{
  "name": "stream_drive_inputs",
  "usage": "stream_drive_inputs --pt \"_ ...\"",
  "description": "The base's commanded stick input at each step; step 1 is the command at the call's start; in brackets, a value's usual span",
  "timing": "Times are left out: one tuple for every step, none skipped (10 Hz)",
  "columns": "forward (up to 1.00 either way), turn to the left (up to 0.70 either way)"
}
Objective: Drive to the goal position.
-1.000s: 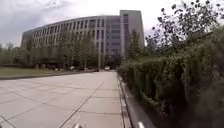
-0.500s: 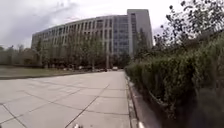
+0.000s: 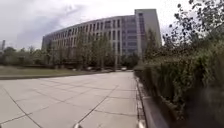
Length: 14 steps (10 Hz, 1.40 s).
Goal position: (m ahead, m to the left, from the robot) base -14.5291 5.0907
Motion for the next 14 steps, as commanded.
stream_drive_inputs --pt "0.00 0.45" --pt "0.00 0.45" --pt "0.00 0.45" --pt "0.00 0.45" --pt "0.00 0.45" --pt "0.00 0.45" --pt "0.00 0.45" --pt "0.00 0.45" --pt "0.00 0.45" --pt "0.00 0.45" --pt "0.00 0.45" --pt "0.00 0.45" --pt "0.00 0.45" --pt "0.00 0.45"
